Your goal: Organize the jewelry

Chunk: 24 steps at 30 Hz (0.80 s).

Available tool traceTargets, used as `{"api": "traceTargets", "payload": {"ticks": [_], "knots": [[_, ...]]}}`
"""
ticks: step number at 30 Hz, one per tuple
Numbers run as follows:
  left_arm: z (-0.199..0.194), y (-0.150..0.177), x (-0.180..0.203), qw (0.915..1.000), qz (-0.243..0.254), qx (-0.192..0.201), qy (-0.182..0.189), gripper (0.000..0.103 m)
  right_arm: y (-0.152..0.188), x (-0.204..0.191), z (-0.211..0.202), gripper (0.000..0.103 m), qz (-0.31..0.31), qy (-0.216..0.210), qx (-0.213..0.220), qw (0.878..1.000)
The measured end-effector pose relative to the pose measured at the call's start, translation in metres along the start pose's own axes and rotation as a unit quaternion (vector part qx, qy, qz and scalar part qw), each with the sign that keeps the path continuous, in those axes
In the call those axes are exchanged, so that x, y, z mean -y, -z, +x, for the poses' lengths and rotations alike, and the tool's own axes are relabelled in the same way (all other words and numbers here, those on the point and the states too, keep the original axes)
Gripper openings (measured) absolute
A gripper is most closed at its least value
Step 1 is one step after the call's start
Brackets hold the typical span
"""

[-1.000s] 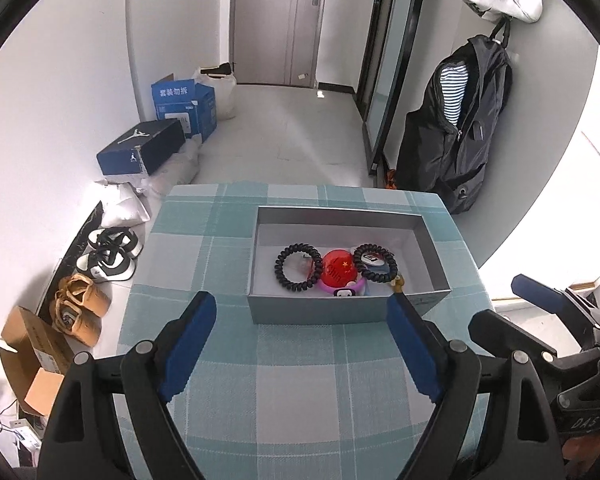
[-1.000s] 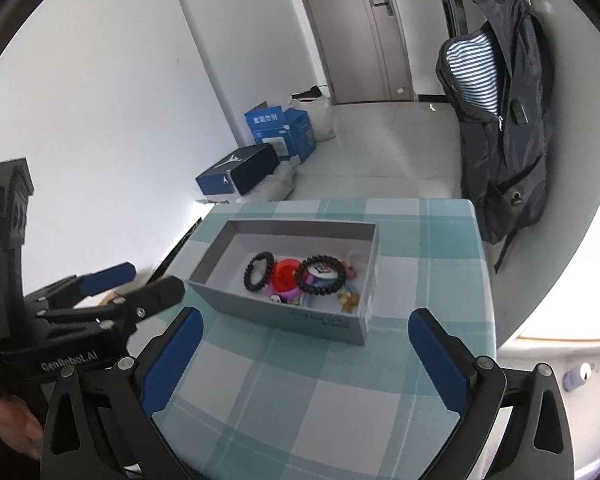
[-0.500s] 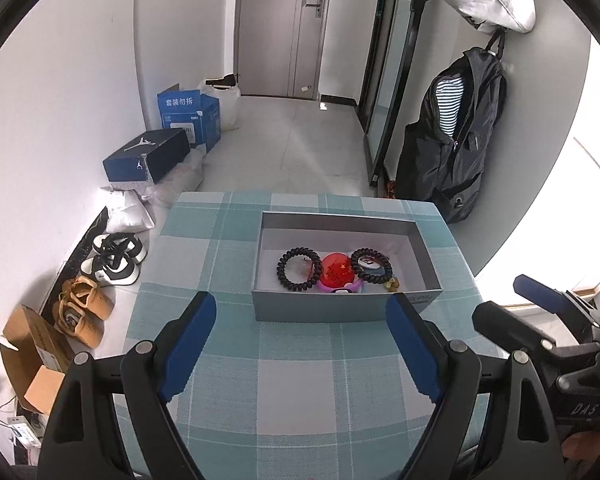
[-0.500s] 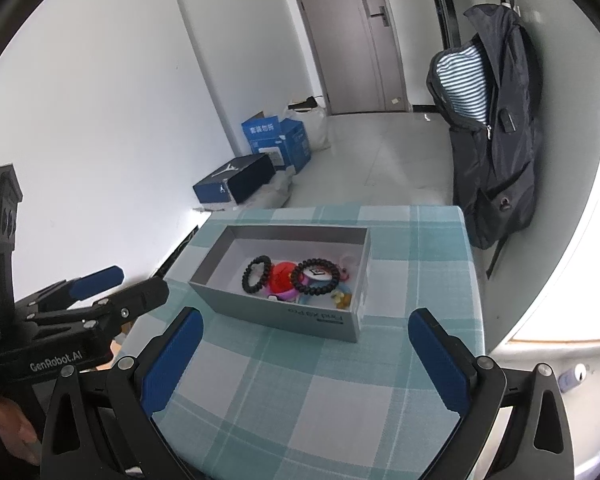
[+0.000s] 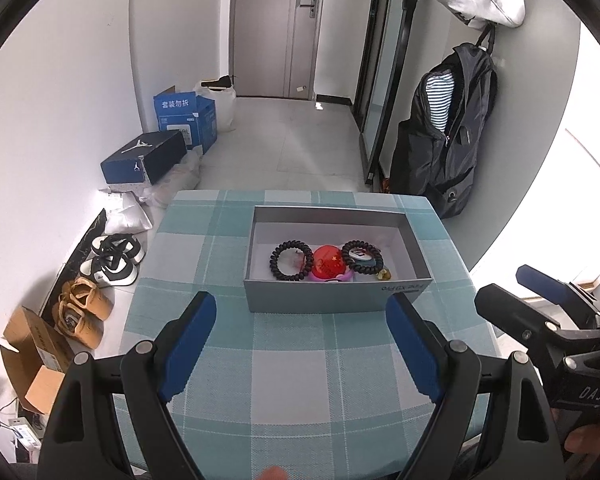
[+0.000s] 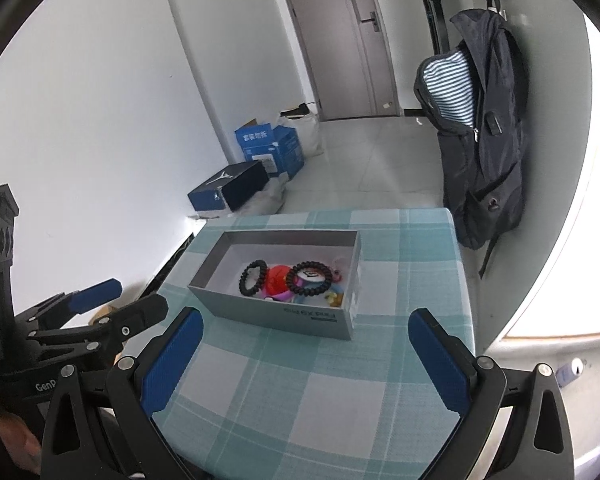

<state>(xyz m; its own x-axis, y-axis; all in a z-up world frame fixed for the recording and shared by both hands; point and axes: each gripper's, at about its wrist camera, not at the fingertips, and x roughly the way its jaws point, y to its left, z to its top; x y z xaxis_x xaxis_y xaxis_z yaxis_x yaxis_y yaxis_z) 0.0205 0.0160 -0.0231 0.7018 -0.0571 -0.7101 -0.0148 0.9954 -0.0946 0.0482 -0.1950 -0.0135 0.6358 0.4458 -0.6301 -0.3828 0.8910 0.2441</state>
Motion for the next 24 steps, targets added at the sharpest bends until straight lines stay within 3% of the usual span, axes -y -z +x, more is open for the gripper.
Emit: {"api": "traceTargets", "payload": {"ticks": [24], "knots": [[-0.0017,0.0002,0.003,1.0,-0.001,0.0,0.001,0.084,0.0017,-0.0019,-0.0015,0.103,-0.004,0.005,-0.002,1.0]]}}
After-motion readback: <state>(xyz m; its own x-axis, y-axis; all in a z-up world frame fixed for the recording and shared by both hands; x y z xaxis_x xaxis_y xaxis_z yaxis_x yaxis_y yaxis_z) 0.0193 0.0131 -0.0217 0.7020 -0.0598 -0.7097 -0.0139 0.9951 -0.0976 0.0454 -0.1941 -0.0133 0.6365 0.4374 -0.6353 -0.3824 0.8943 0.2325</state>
